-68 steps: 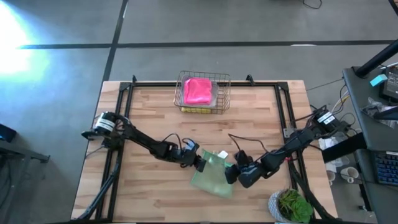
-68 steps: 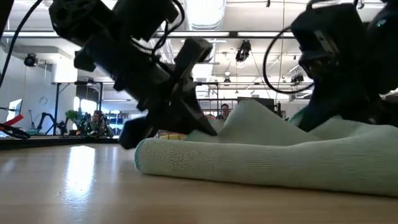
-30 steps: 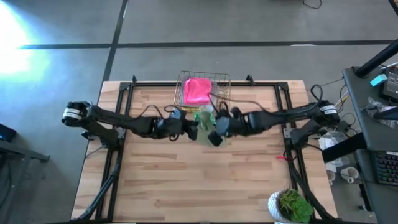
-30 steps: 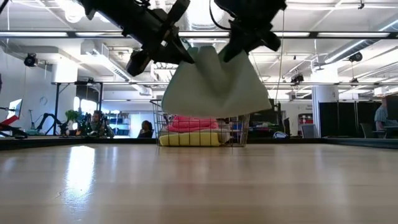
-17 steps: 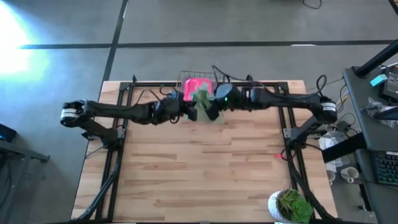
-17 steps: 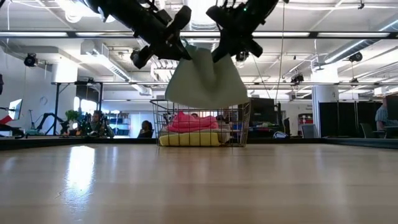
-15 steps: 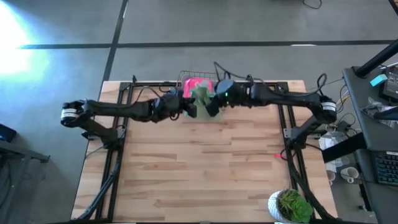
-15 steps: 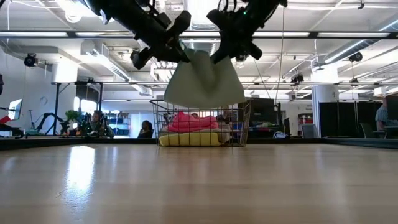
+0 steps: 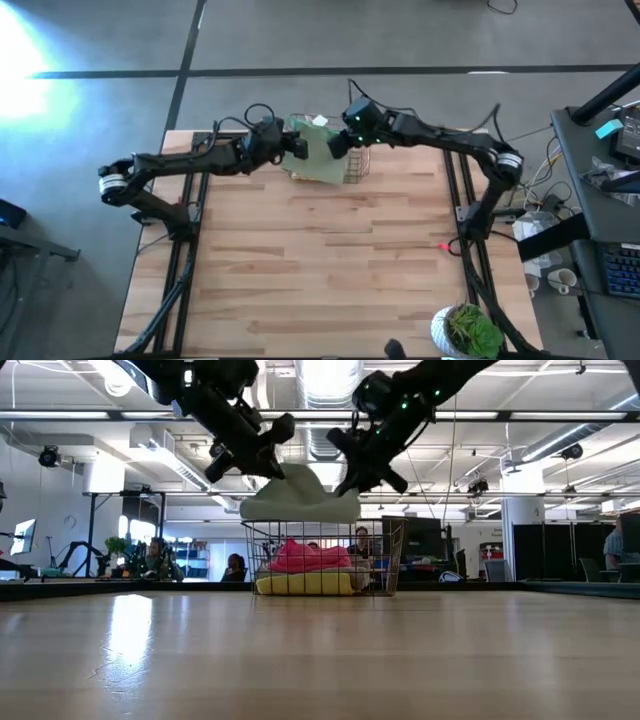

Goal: Fold microfiber towels
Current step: Put the blue towel into the wire basket, then return to Home Position

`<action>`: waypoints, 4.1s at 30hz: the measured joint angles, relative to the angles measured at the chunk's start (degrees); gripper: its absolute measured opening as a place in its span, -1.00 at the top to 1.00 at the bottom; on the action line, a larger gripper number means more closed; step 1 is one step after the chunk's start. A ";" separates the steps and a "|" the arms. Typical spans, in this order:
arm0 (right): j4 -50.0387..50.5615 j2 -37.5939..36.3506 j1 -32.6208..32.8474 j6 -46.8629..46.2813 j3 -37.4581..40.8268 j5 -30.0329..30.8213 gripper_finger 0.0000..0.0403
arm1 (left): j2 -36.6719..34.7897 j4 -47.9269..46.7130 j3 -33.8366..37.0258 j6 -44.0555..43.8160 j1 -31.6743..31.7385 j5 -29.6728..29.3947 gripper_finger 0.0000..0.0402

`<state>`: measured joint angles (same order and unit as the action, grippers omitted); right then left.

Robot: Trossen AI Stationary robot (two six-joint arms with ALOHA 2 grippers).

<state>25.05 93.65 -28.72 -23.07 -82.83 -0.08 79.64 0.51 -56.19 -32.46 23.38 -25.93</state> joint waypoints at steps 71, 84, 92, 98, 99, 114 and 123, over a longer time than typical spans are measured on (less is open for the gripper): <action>18.70 14.57 -9.92 9.64 -17.04 1.60 0.31 | 14.02 1.05 -2.67 17.40 8.17 5.49 0.40; 28.07 1.14 -8.08 12.28 -16.53 1.14 0.34 | 13.35 1.32 -5.67 25.35 8.43 18.21 0.41; 31.58 0.04 -3.44 11.10 -14.11 1.05 0.47 | 13.26 0.47 -5.78 25.43 8.43 19.40 0.68; 32.95 -2.66 0.99 13.15 -8.78 -1.27 0.81 | 6.18 -5.51 -5.77 28.69 7.17 21.08 0.97; 32.92 -3.33 1.77 13.26 -7.88 -1.51 0.88 | 5.13 -6.81 -5.65 28.83 6.71 21.13 0.98; 14.51 -21.74 15.21 13.15 13.30 -5.01 0.96 | -19.77 -5.22 10.39 29.66 -6.58 21.25 1.00; 0.46 -31.00 22.75 10.68 25.50 -5.11 0.96 | -34.19 5.40 28.51 15.40 -14.52 19.19 1.00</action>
<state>25.51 62.65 -5.96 -12.39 -57.33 -5.19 45.45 5.91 -27.68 -17.07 8.86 -6.73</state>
